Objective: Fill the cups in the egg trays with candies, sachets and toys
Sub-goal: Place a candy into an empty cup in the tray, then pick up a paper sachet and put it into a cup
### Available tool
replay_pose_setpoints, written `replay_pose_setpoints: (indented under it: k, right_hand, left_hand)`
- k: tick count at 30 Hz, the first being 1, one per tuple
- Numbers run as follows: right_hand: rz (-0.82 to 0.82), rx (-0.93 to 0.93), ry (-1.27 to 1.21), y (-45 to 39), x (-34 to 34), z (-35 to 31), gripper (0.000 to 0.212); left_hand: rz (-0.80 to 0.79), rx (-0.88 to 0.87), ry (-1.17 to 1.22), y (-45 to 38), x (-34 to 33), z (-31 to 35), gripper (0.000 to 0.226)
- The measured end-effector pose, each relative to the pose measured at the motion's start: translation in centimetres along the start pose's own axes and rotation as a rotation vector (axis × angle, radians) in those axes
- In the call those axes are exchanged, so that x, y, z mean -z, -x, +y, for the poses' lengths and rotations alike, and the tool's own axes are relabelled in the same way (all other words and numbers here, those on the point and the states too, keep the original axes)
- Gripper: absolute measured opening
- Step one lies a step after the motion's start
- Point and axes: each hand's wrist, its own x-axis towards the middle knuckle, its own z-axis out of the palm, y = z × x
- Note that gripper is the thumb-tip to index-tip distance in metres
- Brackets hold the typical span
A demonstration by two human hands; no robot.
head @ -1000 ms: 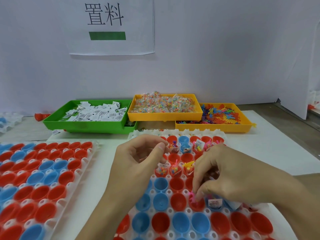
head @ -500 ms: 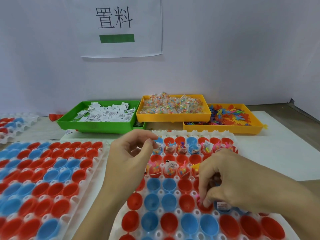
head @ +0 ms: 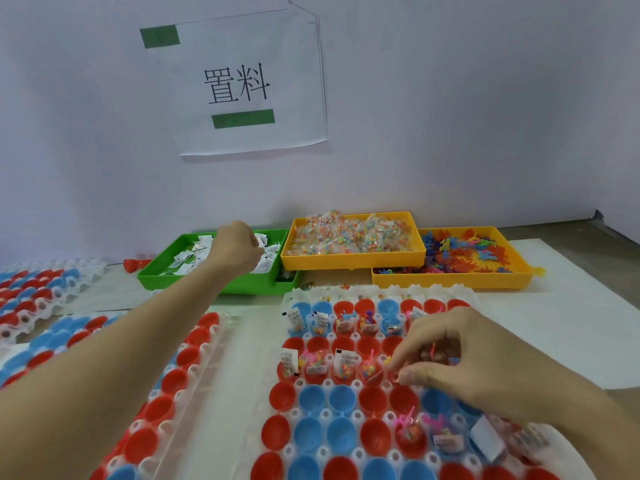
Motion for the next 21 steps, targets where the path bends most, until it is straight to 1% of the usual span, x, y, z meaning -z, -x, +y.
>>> replay_pose_setpoints:
  k: [1, 2, 4, 6, 8, 9, 10, 12, 15, 18, 21]
  right_hand:
    - [0.024, 0.001, 0.001, -0.1, 0.0, 0.2, 0.008]
    - [0.042, 0.006, 0.004, -0.1, 0.1, 0.4, 0.008]
    - [0.065, 0.021, 0.005, -0.2, 0.0, 0.8, 0.008]
    - [0.075, 0.032, -0.001, -0.3, 0.0, 1.1, 0.008]
    - [0.085, 0.040, -0.008, -0.3, 0.0, 1.2, 0.008]
    - [0.094, 0.043, -0.011, -0.3, 0.0, 1.3, 0.008]
    - [0.104, 0.048, -0.012, -0.4, 0.0, 1.4, 0.008]
    - [0.118, 0.054, -0.016, -0.4, 0.0, 1.4, 0.008]
    - [0.140, 0.060, -0.025, -0.3, 0.0, 1.4, 0.009]
    - [0.172, 0.061, -0.031, -0.3, -0.1, 1.2, 0.009]
    - [0.220, 0.060, -0.025, -0.4, -0.3, 1.1, 0.010]
  left_hand:
    - [-0.043, 0.003, -0.066, -0.7, -0.5, -0.1, 0.013]
    - [-0.082, 0.012, -0.124, -1.2, -0.9, -0.2, 0.020]
    - [-0.148, 0.055, -0.186, -1.9, -1.6, -0.4, 0.030]
    - [-0.182, 0.094, -0.205, -2.2, -2.1, -0.5, 0.029]
    - [-0.170, 0.119, -0.197, -2.3, -2.2, -0.4, 0.020]
    - [-0.153, 0.126, -0.182, -2.3, -2.2, -0.3, 0.013]
    - [-0.134, 0.132, -0.162, -2.3, -2.1, -0.3, 0.013]
    - [-0.103, 0.129, -0.107, -2.4, -2.0, -0.2, 0.016]
    - [0.001, 0.096, 0.099, -1.7, -1.4, 0.4, 0.018]
    - [0.166, -0.014, 0.175, 0.0, -0.2, 1.8, 0.016]
    - [0.311, -0.140, 0.280, 3.7, 0.7, 3.5, 0.013]
